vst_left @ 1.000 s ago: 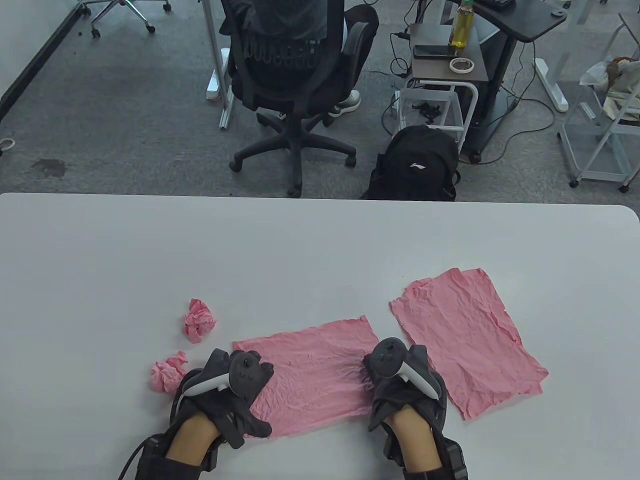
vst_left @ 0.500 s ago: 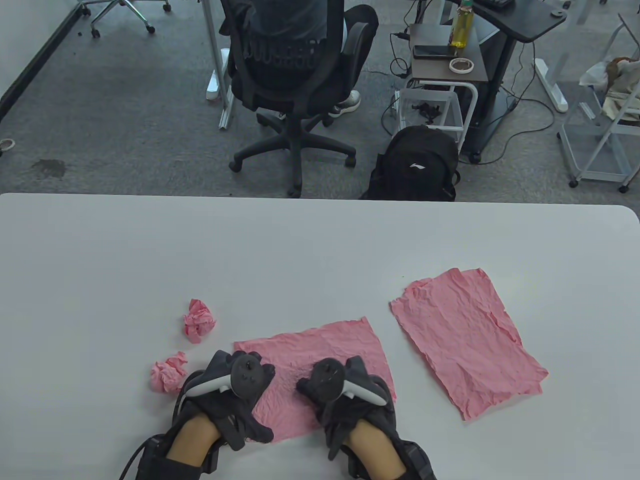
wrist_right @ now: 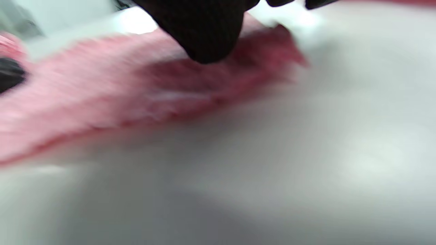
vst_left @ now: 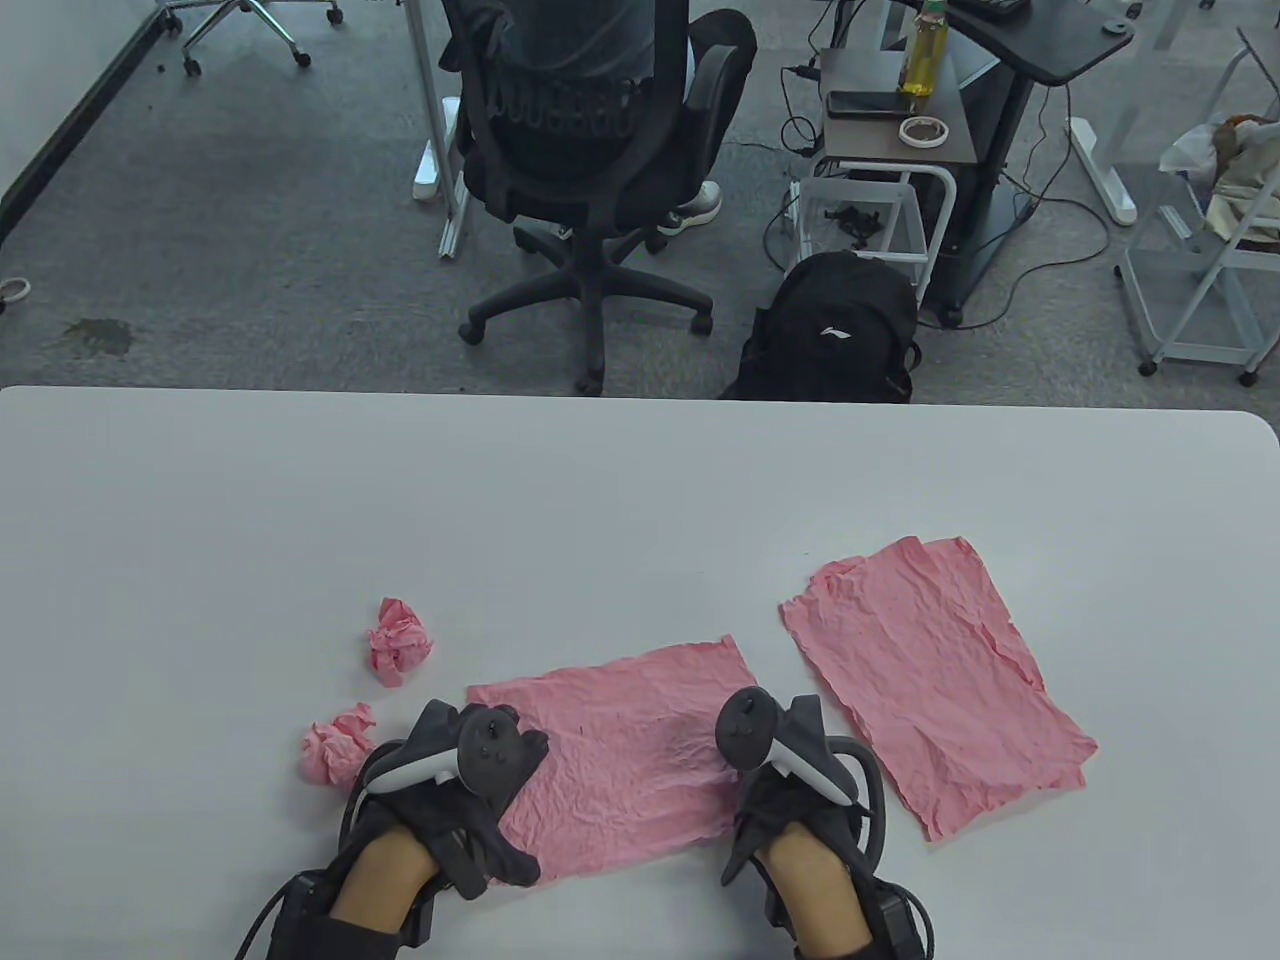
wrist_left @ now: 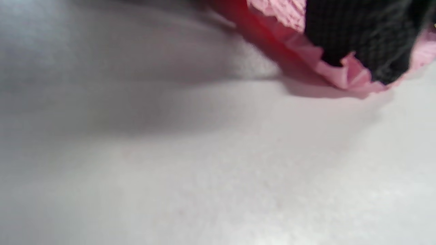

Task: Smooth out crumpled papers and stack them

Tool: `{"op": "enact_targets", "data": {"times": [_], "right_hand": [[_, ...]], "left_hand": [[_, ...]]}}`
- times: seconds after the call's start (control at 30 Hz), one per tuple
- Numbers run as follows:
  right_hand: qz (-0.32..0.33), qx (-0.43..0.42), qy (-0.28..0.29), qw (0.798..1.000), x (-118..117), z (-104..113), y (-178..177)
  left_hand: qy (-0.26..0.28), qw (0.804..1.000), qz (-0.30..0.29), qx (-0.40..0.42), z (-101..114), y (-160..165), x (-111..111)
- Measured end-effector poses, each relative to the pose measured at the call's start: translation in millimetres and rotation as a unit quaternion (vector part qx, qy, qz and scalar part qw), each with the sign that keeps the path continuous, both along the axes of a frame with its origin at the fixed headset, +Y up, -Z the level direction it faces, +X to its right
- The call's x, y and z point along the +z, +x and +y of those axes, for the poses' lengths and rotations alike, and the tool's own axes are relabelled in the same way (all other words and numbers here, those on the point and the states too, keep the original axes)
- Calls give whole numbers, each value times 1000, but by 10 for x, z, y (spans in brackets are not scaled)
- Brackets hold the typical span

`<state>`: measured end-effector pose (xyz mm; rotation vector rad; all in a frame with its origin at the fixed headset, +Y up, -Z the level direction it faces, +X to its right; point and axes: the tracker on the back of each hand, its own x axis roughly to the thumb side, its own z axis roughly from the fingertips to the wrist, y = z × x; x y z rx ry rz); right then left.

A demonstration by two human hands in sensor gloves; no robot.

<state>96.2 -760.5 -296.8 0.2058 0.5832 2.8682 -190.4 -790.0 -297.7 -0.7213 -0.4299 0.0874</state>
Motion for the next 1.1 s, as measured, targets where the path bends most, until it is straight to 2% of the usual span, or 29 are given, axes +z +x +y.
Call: {"op": "enact_targets", "data": {"times": [0.07,0.1,0.17,0.23,0.3,0.33,0.4,0.5,0.57,0.63,0.7,0.77,0.83,0.9,1.03,1.1], "right_hand": [[58,-54,65,995,46,43,-264],[84,-59,71,992,71,15,-409],[161,-42,36,985,120,-80,-707],[187,5,5,982,136,-180,-871],[168,12,-57,984,61,-250,-789],[121,-30,-69,990,-4,-272,-625],[37,-60,-66,995,-73,-272,-308],[-31,-92,-68,993,-98,-276,72],[-48,-91,-61,993,-104,-249,150],[-35,-91,-4,995,-99,-166,171],[-75,-105,71,989,-80,-12,183],[-109,-80,126,983,-55,99,180],[-128,9,144,981,-16,164,175],[-135,60,134,980,-24,140,171],[-132,101,139,976,-113,77,126],[-136,117,118,977,-134,16,105]], "left_hand": [[-6,1000,-6,-1,-12,30,-2],[-8,1000,-7,-6,-16,46,-9],[-11,1000,-8,-18,-14,51,-12],[-12,1000,-2,-8,-22,29,-5],[-13,1000,0,-5,-22,25,-2],[-10,1000,0,-6,-12,32,1],[-6,1000,0,-11,1,40,12],[-12,1000,3,0,-6,22,5],[-9,1000,-3,5,4,-1,0],[-8,1000,4,21,0,-40,3],[-11,999,10,38,34,-66,-12],[8,998,16,53,96,-76,-31],[28,998,27,58,135,-83,-21],[35,997,31,59,148,-80,-30],[77,995,37,58,209,-84,-35],[82,995,31,51,195,-77,-26]]}}
